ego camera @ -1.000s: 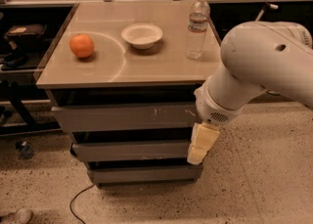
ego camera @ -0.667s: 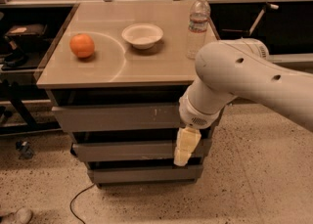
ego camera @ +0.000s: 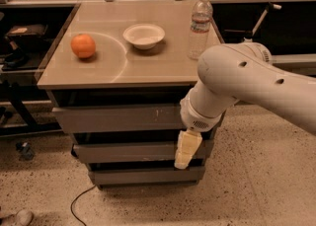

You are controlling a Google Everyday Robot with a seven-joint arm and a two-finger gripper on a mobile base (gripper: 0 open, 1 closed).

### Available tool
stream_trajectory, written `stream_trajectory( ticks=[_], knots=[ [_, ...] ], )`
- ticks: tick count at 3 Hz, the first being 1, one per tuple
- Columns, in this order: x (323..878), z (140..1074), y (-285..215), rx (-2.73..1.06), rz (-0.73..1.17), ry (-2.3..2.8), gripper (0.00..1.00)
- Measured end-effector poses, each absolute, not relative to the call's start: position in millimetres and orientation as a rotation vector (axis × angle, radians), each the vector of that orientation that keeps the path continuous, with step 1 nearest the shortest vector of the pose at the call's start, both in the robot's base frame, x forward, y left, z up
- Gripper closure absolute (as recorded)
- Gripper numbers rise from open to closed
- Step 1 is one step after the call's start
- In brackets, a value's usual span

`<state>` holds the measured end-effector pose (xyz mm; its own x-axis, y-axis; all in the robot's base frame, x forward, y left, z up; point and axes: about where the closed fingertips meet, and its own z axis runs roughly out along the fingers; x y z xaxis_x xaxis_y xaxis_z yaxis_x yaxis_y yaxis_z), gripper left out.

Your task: Open top drawer

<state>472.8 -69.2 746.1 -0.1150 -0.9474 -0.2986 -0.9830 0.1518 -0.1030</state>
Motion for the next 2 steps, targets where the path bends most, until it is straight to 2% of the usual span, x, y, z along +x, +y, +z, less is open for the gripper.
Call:
stream_trajectory(
  ticks=[2],
  knots=[
    [524.2, 717.5, -48.0, -1.748, 0.111, 2.107, 0.0]
  ],
)
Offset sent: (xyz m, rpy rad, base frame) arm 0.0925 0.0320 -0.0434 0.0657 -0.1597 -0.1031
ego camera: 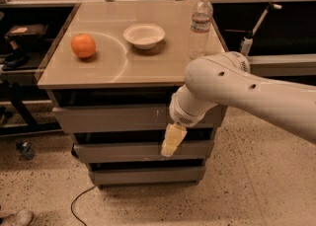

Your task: Open top drawer

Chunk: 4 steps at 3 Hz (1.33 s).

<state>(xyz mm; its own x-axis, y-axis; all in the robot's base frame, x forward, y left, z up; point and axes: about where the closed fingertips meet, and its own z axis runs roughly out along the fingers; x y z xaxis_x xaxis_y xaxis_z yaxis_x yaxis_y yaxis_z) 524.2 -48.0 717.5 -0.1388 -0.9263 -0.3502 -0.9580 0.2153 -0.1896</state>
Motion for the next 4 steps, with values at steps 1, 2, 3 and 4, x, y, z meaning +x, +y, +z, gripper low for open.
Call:
stream_trajectory(
  ticks=[1, 2, 3, 4],
  knots=[
    [547.9, 709.8, -44.8, -1.717, 0.076, 2.101, 0.0],
    [559.6, 693.1, -40.9, -1.693, 0.082, 2.114, 0.0],
    [568.4, 678.1, -37.5, -1.686, 0.087, 2.124, 0.0],
    [578.4, 668.1, -36.3, -1.696, 0.077, 2.124, 0.0]
  ],
)
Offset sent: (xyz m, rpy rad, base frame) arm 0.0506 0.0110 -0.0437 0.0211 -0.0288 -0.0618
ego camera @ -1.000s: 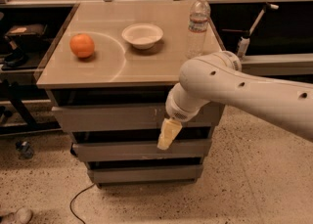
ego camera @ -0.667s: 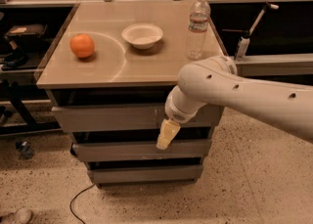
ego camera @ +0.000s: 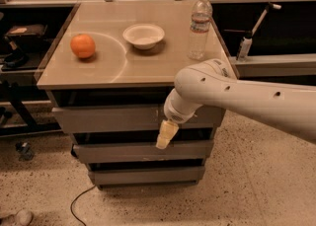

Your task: Open top drawer

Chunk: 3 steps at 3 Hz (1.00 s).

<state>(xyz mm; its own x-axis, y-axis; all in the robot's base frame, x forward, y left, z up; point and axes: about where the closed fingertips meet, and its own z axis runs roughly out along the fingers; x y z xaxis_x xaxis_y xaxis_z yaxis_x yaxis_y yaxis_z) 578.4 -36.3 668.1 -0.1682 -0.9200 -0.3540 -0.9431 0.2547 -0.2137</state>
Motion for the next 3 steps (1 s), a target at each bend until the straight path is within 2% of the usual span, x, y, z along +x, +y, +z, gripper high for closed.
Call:
stream_trajectory(
  ticks=[3],
  knots=[
    [578.7, 619.8, -30.6, -1.839, 0.031, 2.164, 0.0]
  ],
)
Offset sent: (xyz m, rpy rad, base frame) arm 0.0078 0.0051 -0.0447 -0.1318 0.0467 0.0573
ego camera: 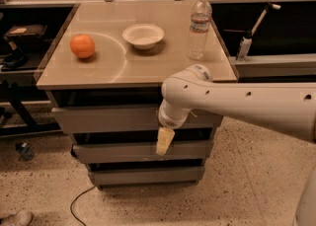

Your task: Open top drawer

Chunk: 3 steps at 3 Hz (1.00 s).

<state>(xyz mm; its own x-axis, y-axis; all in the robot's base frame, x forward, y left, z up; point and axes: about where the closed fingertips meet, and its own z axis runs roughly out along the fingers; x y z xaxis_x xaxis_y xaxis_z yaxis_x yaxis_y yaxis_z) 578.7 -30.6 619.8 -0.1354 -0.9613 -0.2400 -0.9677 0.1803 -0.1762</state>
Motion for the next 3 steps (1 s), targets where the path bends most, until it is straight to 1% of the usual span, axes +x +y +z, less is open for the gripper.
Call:
stream_trajectory(
  ticks=[2, 3],
  knots=[
    [566.6, 624.1, -32.0, -1.865, 0.042, 2.171, 0.0],
    [549.3, 628.3, -37.8, -1.881, 0.078, 2.173, 0.0]
  ],
)
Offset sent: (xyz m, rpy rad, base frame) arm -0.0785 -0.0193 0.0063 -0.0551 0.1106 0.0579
